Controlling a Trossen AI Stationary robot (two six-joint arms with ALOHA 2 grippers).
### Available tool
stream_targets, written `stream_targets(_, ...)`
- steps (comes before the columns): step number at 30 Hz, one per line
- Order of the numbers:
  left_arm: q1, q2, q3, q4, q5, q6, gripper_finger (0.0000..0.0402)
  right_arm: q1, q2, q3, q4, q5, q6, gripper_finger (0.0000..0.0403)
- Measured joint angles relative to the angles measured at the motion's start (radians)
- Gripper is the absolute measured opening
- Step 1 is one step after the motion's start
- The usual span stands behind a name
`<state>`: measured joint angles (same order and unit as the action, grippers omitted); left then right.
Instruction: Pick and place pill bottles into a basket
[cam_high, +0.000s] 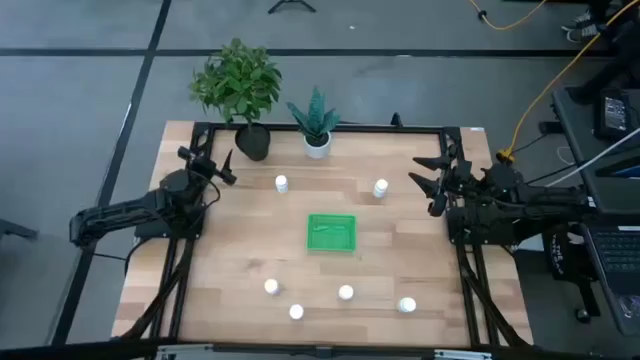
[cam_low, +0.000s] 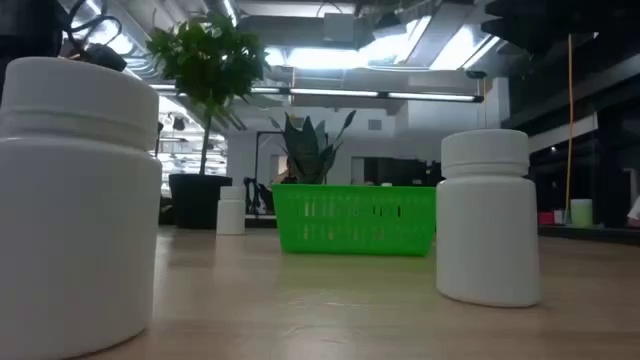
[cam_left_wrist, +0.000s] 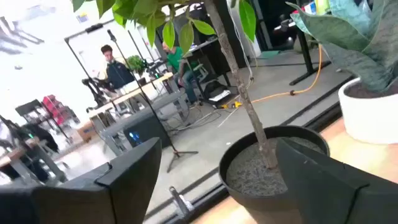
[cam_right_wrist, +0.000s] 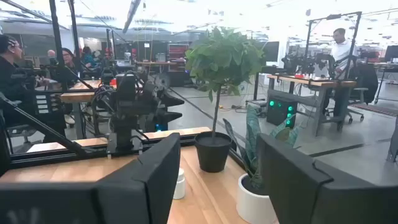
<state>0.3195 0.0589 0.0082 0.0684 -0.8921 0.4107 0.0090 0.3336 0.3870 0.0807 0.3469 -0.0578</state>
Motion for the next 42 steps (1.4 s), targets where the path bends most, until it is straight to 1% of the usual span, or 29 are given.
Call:
stream_targets(3,0.0,0.0,0.0,0.004,0.001,0.018,0.0313,0.0,0.0,0.0,0.0,0.0,0.0,0.0212)
stream_targets(5,0.0,0.0,0.0,0.002,0.013,-0.022,0.0313,0.0,0.0,0.0,0.0,0.0,0.0,0.0212)
stream_targets(7,0.0,0.0,0.0,0.016,0.022,-0.092,0.0313,0.0,0.0,0.0,0.0,0.0,0.0,0.0212)
stream_targets(10,0.0,0.0,0.0,0.045,0.037,-0.242,0.0313,0.0,0.0,0.0,0.007,0.0,-0.021,0.0212)
stream_targets(13,0.0,-0.001,0.0,0.069,0.097,-0.383,0.0313,0.0,-0.001,0.0,0.066,0.0,-0.165,0.0212)
stream_targets(15,0.0,0.0,0.0,0.07,0.147,-0.453,0.0313,0.0,-0.001,0.0,0.08,0.0,-0.213,0.0212)
stream_targets(19,0.0,0.0,0.0,0.124,0.242,-0.611,0.0313,0.0,0.0,0.0,0.076,0.0,-0.212,0.0212)
stream_targets(22,0.0,0.0,0.0,0.179,0.321,-0.701,0.0313,0.0,0.0,0.0,0.088,0.0,-0.213,0.0212)
stream_targets(24,0.0,0.0,0.0,0.227,0.355,-0.772,0.0313,0.0,0.0,0.0,0.09,0.0,-0.212,0.0212)
stream_targets(27,0.0,0.0,0.0,0.296,0.39,-0.887,0.0313,0.0,0.0,0.0,0.089,0.0,-0.174,0.0212)
stream_targets(30,0.0,0.0,0.0,0.33,0.393,-0.965,0.0313,0.0,0.0,0.0,0.093,0.001,-0.112,0.0212)
stream_targets(32,0.0,0.0,0.0,0.332,0.393,-0.99,0.0313,-0.004,0.007,0.0,0.112,0.001,-0.099,0.0212)
stream_targets(37,0.0,0.0,0.0,0.326,0.395,-0.989,0.0313,-0.008,0.013,0.0,0.15,0.013,-0.078,0.0212)
stream_targets(40,0.0,0.0,0.0,0.325,0.372,-0.957,0.0313,-0.008,0.02,0.0,0.17,0.101,-0.048,0.0212)
stream_targets(42,0.001,0.0,0.0,0.325,0.328,-0.951,0.0313,-0.008,0.025,0.0,0.166,0.175,0.002,0.0212)
